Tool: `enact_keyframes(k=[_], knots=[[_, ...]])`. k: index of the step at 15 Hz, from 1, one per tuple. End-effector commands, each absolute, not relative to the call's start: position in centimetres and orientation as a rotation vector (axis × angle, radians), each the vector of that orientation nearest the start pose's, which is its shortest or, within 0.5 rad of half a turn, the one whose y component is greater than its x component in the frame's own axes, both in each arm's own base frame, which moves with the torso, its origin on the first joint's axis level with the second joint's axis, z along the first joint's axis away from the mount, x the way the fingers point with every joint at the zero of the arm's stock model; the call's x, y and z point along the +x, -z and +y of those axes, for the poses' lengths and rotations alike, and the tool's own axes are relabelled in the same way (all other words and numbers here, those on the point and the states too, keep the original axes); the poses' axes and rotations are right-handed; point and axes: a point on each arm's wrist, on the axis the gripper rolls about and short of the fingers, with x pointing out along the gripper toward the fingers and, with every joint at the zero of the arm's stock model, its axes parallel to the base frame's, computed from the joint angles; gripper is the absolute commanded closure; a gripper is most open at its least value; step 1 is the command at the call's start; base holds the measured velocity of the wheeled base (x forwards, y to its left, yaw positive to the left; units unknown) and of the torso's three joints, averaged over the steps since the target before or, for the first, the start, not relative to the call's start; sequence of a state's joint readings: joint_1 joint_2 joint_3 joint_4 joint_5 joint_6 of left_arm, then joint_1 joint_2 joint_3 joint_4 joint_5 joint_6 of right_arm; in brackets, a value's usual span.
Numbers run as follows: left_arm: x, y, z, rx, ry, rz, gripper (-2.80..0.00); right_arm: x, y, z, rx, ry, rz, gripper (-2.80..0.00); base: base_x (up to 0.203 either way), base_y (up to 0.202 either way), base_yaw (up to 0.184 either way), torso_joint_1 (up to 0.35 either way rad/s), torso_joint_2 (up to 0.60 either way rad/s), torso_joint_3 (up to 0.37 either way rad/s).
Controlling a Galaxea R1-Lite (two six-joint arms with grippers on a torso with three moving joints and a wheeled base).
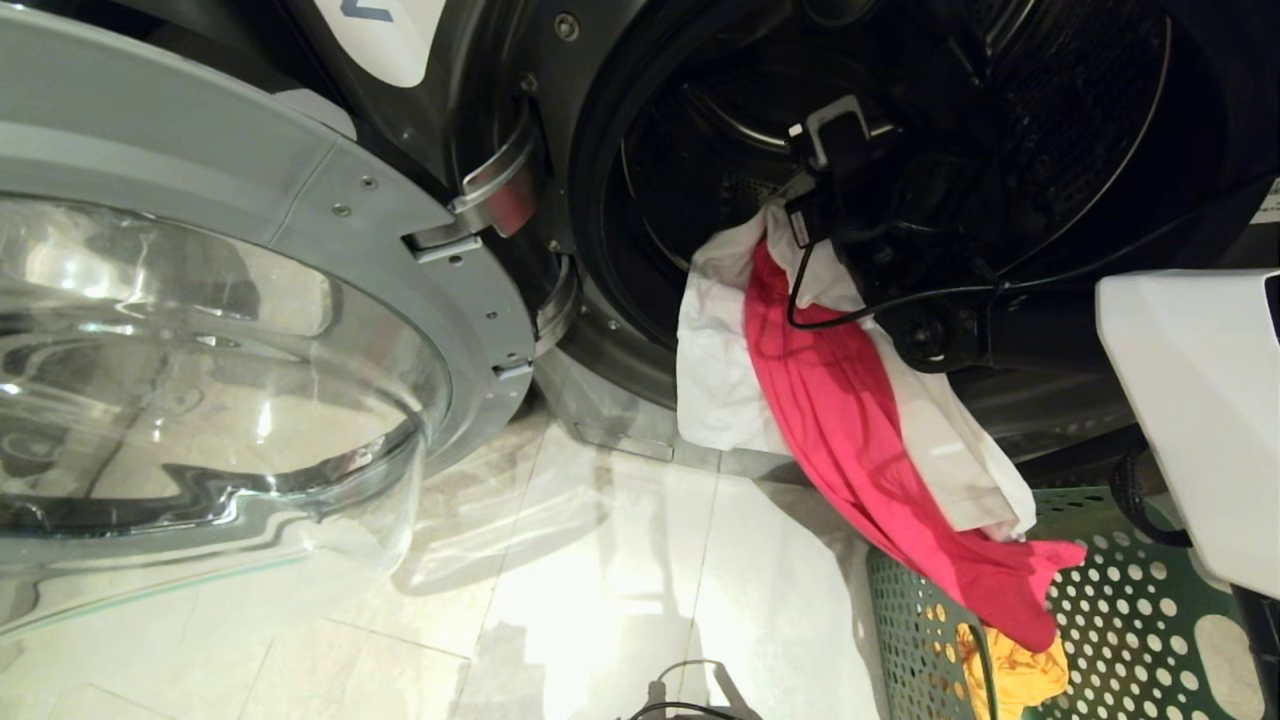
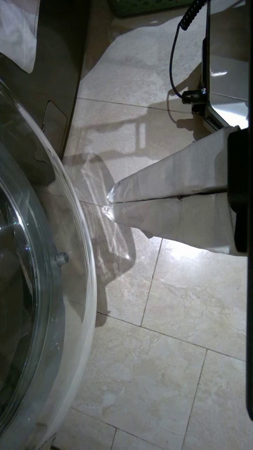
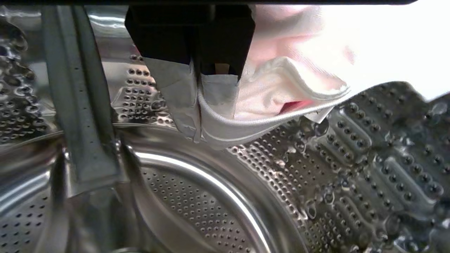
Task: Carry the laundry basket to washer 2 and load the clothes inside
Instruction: Place the clothes into the washing machine
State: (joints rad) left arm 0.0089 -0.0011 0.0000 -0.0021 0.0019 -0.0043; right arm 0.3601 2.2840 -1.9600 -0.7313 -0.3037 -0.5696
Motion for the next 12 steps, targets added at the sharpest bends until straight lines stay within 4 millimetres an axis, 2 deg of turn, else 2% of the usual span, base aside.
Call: enact_keyframes(k=[1, 2, 8, 10, 12], knots=[[-2.3, -7.6, 0.0, -0.005, -0.011, -0.002, 0.00, 45.1, -28.3, 16.3, -0.435, 0.060, -0.389, -0.17, 0.000, 0.000, 0.000, 0.000, 0.00, 0.000], [-2.3, -7.6, 0.0, -0.005, -0.011, -0.003, 0.00, 45.0, -28.4, 16.2, -0.435, 0.060, -0.389, -2.80, 0.000, 0.000, 0.000, 0.000, 0.00, 0.000], [-2.3, -7.6, 0.0, -0.005, -0.012, -0.003, 0.00, 43.3, -30.1, 16.8, -0.418, 0.044, -0.423, -2.80, 0.000, 0.000, 0.000, 0.000, 0.00, 0.000], [-2.3, -7.6, 0.0, -0.005, -0.012, -0.002, 0.00, 41.8, -31.0, 16.5, -0.418, 0.032, -0.413, -2.80, 0.000, 0.000, 0.000, 0.000, 0.00, 0.000], [-2.3, -7.6, 0.0, -0.005, -0.012, -0.003, 0.00, 39.3, -31.6, 15.7, -0.431, 0.010, -0.380, -2.80, 0.000, 0.000, 0.000, 0.000, 0.00, 0.000]])
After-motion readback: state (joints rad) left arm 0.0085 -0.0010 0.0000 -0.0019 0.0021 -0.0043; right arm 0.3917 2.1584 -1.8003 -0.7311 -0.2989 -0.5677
